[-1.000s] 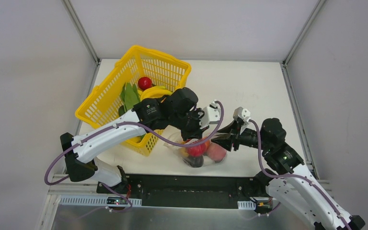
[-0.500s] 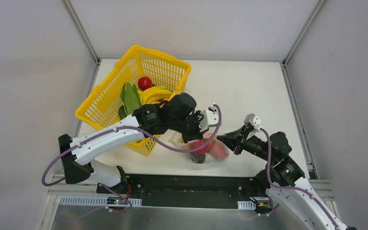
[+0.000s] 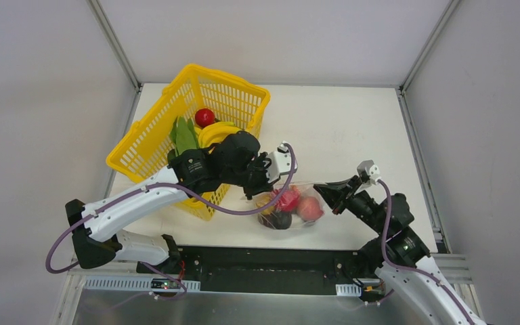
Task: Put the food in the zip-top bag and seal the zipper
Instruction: Zip the zipper food storage bag at the center of the board.
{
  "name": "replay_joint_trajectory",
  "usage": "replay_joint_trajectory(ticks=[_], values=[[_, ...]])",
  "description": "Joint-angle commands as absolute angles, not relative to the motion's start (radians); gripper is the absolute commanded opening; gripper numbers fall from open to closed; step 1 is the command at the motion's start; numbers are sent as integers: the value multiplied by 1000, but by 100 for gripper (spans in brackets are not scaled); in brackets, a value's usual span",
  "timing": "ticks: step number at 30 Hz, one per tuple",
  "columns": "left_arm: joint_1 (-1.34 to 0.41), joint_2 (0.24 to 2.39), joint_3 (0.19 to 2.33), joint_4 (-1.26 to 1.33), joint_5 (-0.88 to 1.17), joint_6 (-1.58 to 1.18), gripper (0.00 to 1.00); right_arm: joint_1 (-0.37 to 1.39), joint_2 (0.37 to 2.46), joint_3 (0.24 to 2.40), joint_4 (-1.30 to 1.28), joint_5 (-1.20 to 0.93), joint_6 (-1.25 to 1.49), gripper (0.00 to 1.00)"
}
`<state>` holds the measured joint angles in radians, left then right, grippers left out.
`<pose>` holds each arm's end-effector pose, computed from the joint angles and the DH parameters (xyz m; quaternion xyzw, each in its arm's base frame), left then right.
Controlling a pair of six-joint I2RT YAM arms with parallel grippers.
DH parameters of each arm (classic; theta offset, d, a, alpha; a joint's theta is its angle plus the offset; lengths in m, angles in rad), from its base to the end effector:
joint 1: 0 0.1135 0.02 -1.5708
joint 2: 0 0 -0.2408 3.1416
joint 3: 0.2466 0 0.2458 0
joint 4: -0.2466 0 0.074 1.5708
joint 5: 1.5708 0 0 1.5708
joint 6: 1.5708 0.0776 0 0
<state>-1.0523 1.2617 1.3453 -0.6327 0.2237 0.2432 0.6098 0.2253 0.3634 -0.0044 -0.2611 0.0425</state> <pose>0.1372 -0.2751 0.3445 0.5666 0.6584 -0.2807 0.4083 0.1203 0.1085 0.2794 -0.2767 0.5992 0.3203 0.6796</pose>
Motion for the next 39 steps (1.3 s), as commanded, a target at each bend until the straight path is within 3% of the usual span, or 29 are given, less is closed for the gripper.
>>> replay_joint_trajectory(ticks=[1, 24, 27, 33, 36, 39], values=[[-1034, 1206, 1341, -757, 146, 254, 0, 604, 201, 416, 5, -77, 74, 0], [-1007, 1138, 1288, -840, 23, 267, 0, 603, 179, 468, -84, -14, 73, 0], [-995, 1128, 1263, -787, 7, 238, 12, 603, 188, 476, -80, -34, 74, 0], [-957, 1106, 1220, -647, 57, 179, 21, 604, 243, 504, -52, -65, 79, 0], [-956, 1089, 1226, -599, 49, 162, 49, 604, 279, 520, -49, -42, 74, 0], [-957, 1051, 1215, -531, 69, 143, 61, 603, 319, 542, -35, -21, 63, 0]])
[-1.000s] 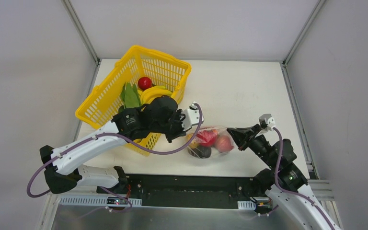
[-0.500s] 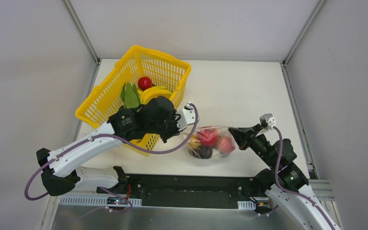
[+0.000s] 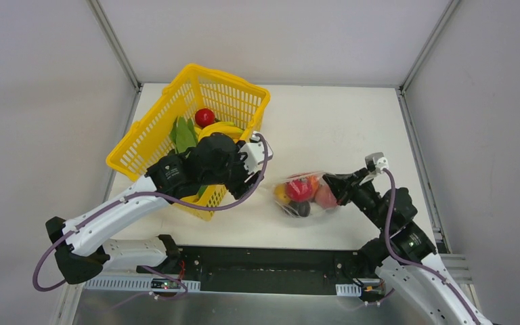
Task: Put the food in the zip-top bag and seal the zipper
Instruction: Zip the zipper food storage bag at the center of the board, then place the zipper food storage bag at the center of the board.
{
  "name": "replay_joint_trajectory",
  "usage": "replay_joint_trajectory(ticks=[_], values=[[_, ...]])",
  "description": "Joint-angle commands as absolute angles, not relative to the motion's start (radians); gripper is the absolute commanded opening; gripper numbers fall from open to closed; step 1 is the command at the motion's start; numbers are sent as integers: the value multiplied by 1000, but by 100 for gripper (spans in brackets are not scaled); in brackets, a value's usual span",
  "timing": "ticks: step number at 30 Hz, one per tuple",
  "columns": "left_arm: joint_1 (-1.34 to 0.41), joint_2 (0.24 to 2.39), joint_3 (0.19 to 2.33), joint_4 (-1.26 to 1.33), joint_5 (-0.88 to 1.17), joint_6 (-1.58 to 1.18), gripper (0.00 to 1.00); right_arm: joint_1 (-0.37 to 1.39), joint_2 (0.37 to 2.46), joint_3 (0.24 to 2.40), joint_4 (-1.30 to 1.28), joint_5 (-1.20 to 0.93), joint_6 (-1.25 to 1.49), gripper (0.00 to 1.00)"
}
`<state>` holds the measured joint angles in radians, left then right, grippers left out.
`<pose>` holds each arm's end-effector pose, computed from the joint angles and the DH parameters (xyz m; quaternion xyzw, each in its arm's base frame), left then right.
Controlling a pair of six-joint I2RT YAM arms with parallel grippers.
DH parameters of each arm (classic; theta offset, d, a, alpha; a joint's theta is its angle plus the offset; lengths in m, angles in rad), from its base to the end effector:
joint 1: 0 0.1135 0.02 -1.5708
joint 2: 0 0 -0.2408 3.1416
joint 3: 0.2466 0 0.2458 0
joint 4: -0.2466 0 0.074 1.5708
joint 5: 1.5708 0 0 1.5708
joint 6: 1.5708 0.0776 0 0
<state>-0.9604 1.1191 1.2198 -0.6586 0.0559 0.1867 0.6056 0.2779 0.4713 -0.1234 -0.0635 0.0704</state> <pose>0.1538 -0.2274 0.3336 0.4857 0.7269 -0.2056 0.4398 0.1303 0.0962 0.2948 -0.2026 0.6512 0.2628 0.6825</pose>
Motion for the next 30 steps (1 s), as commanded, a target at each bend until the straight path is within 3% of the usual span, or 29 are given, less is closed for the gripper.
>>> replay_joint_trajectory(ticks=[1, 7, 13, 18, 22, 25, 28, 30], values=[[-956, 1039, 1211, -506, 87, 129, 65, 603, 337, 554, -31, -12, 53, 0], [-956, 965, 1157, -362, 143, 56, 73, 601, 516, 683, -6, 102, -70, 0], [-956, 927, 1131, -344, 99, 22, 74, 579, 764, 892, -10, 170, -181, 0], [-956, 872, 1098, -355, 49, 13, 75, 556, 847, 923, -51, -49, -191, 1], [-957, 810, 1060, -357, -17, 23, 77, 557, 789, 713, -56, -259, -77, 6], [-955, 778, 1034, -350, -65, 37, 80, 557, 716, 592, -50, -461, 17, 18], [-956, 773, 1036, -350, -90, 56, 82, 560, 628, 555, -82, -551, 64, 46], [-956, 778, 1043, -349, -98, 68, 83, 559, 562, 565, -114, -536, 52, 55]])
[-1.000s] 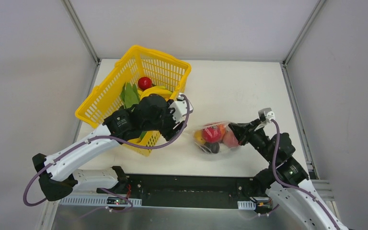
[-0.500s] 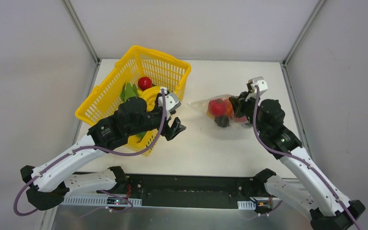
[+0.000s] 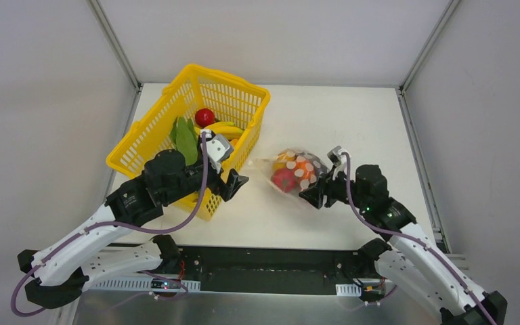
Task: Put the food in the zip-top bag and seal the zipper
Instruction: Place the zipper food storage bag at the center of the board.
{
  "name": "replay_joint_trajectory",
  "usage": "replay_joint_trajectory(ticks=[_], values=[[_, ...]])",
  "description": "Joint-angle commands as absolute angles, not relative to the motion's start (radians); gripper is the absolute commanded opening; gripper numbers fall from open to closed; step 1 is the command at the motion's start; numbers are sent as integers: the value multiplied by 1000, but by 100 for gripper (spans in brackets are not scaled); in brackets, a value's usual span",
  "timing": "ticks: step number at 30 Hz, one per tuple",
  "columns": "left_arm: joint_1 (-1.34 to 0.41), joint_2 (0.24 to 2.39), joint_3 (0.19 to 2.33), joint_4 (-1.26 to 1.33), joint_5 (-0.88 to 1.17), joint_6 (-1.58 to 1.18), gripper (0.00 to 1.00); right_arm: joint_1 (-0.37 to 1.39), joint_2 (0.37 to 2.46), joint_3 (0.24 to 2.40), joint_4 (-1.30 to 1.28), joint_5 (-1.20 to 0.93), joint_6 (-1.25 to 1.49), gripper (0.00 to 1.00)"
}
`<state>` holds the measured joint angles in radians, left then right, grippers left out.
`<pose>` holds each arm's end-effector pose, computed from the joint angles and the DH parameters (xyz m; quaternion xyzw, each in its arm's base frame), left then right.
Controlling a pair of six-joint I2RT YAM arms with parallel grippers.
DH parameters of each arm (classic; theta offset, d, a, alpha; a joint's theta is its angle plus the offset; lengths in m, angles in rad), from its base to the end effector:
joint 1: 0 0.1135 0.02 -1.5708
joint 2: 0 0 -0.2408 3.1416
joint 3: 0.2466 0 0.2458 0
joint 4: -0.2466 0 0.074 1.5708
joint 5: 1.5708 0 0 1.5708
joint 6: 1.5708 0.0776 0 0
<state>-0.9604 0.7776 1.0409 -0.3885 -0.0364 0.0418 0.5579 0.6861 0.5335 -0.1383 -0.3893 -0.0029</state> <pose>0.1246 -0.1732 0.3835 0.3497 0.6634 -0.2810 0.5989 0.1694 0.1404 0.2473 -0.3288 0.7243 0.3097 0.5210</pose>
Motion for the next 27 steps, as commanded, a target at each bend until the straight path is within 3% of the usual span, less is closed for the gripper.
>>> replay_joint_trajectory(ticks=[1, 9, 18, 23, 27], values=[[-956, 781, 1046, -348, -101, 70, 83, 558, 533, 572, -124, -527, 45, 58], [-956, 798, 1056, -349, -103, 53, 84, 559, 453, 564, -44, -433, 156, 72], [-956, 801, 1054, -362, -152, 37, 86, 560, 843, 660, -21, -414, 504, 75], [-956, 802, 1054, -375, -183, 19, 86, 562, 1048, 716, -133, -399, 507, 73], [-956, 796, 1051, -407, -207, 13, 86, 563, 1054, 700, -211, -321, 488, 73]])
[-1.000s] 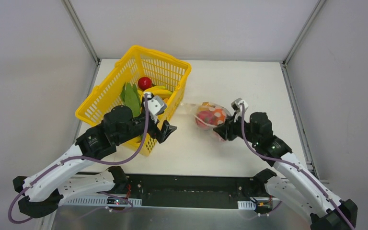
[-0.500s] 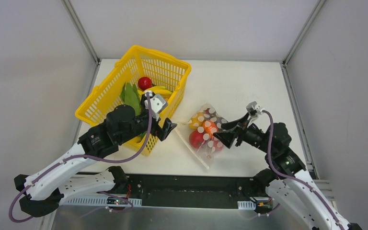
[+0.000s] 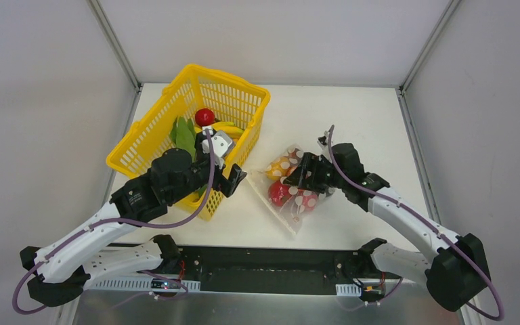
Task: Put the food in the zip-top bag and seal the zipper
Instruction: Place the zipper food storage bag at the center of the board, then reset both arms
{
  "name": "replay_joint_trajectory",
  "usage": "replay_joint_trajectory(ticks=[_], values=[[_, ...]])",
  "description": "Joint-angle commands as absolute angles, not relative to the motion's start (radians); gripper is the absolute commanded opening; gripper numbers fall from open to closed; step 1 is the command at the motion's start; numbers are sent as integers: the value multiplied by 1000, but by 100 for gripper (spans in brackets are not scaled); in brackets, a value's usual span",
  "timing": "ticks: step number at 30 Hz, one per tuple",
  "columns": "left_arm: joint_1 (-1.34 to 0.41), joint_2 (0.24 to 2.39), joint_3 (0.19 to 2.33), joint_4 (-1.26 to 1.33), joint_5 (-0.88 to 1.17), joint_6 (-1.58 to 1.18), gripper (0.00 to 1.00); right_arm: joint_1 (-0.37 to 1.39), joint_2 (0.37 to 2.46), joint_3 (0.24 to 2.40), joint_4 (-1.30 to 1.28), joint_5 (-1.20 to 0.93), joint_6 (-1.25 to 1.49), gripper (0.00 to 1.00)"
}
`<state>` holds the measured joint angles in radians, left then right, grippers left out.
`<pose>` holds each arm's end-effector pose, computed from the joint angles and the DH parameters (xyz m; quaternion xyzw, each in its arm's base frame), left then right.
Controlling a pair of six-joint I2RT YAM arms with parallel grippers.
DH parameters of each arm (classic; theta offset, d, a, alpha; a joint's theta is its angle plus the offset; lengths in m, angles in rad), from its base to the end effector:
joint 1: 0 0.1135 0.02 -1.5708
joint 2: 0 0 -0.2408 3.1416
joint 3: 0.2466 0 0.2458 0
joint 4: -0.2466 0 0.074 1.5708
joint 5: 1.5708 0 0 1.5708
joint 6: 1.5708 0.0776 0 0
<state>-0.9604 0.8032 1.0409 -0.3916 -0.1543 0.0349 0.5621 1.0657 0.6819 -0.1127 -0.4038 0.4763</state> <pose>0.1354 -0.1728 0.3781 0.3174 0.6892 -0.2372 0.6066 0.2163 0.1722 0.2214 -0.1386 0.8365 0.3983 0.3497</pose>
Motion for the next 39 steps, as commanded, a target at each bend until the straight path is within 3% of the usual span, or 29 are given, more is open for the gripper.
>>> replay_joint_trajectory(ticks=[1, 7, 13, 18, 25, 29, 39], values=[[-956, 794, 1046, -407, -215, 13, 86, 562, 1046, 690, -220, -315, 479, 73], [-957, 794, 1047, -404, -269, 11, 87, 563, 975, 696, -350, -307, 412, 74], [-957, 790, 1053, -402, -318, 4, 92, 562, 768, 620, -232, -274, 434, 76], [-957, 772, 1046, -417, -396, -35, 99, 562, 580, 537, -193, 24, 498, 81], [-938, 735, 1030, -450, -539, -91, 99, 563, 393, 469, -218, 406, 553, 95], [-882, 692, 1020, -498, -535, -149, 99, 562, 373, 454, -215, 497, 558, 95], [-574, 639, 1031, -625, -340, -242, 99, 561, 520, 559, -220, 457, 472, 95]])
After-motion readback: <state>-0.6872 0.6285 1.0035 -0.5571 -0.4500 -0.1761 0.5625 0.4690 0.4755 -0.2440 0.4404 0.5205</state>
